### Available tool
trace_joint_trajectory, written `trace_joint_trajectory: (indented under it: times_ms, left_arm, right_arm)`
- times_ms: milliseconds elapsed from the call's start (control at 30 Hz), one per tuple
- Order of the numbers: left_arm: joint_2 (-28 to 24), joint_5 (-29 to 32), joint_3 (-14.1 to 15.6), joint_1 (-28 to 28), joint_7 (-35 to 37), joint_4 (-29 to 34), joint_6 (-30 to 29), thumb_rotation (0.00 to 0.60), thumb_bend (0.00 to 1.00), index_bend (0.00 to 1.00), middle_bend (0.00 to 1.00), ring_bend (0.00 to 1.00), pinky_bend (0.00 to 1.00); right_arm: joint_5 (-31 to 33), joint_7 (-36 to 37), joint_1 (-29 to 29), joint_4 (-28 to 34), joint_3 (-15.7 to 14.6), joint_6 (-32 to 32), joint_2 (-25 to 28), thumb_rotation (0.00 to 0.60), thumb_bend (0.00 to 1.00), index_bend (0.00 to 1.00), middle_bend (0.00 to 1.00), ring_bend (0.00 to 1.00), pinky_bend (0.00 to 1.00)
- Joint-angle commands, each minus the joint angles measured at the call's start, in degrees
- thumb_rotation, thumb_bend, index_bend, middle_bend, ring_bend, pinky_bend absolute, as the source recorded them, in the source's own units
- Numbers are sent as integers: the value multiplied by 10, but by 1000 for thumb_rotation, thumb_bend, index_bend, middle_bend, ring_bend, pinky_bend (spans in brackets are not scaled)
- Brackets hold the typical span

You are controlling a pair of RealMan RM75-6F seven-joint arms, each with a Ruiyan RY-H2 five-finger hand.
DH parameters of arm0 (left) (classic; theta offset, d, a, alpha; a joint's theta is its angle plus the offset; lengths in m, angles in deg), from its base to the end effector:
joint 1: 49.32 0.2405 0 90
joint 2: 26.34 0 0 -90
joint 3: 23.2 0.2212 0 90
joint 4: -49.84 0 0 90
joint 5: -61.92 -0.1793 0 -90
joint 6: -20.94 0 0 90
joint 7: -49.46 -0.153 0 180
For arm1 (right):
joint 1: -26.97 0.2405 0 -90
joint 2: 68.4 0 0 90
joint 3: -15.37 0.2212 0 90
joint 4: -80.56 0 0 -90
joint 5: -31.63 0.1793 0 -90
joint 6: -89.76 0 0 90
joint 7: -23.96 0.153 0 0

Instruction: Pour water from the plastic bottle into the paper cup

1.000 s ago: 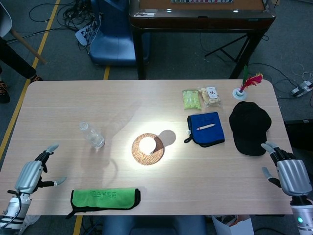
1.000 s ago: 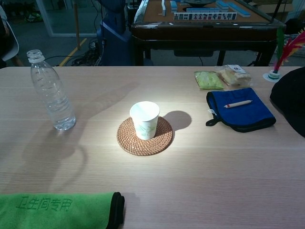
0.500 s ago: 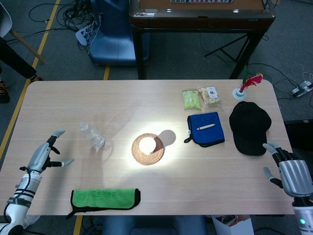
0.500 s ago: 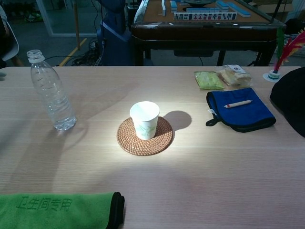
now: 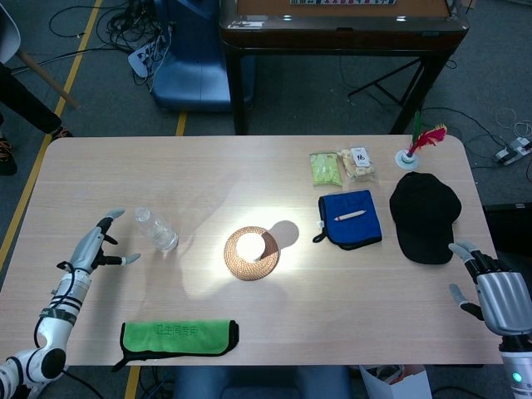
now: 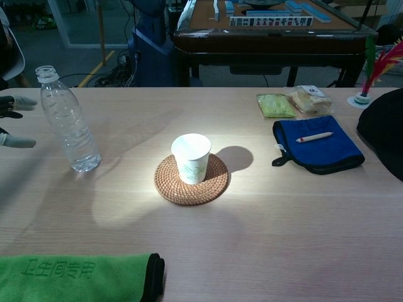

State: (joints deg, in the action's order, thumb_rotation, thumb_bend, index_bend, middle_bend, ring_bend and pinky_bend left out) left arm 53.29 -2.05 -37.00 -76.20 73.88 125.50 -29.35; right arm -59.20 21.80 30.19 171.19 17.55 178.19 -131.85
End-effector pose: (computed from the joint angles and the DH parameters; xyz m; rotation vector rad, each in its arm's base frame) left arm -0.2600 0.3153 0.0823 -1.2004 -1.5825 -1.0850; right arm -0.2640 -0.1749 0.1787 1.4379 -0.7911 0.8983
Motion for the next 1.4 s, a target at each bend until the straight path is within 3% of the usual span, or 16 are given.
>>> trace_joint_trajectory:
  times_ms: [33,300,667,1400]
  left_arm:
    - [9,4,-6,-7,7,-8,7,600,24,0,0,25,275]
    - [21,-8,-14,-19,44,-14,24,600,24,0,0,0,131]
    - [43,-1,-27,-44,58,-22,48,600,23,0,0,0,126]
    - [88,41,-36,-75,18,-54,67,600,23,0,0,0,126]
  right_arm:
    - [0,0,0,0,0,-1,0,600,315,204,197,335,460]
    - [0,-1,0,0,0,-1,0,600,315,212,197,335,460]
    - [-1,0,-1,2,0,-1,2,600,315,212,202,335,460]
    - [-3,10,-3,4,1,5,9,600,315,212,206,335,460]
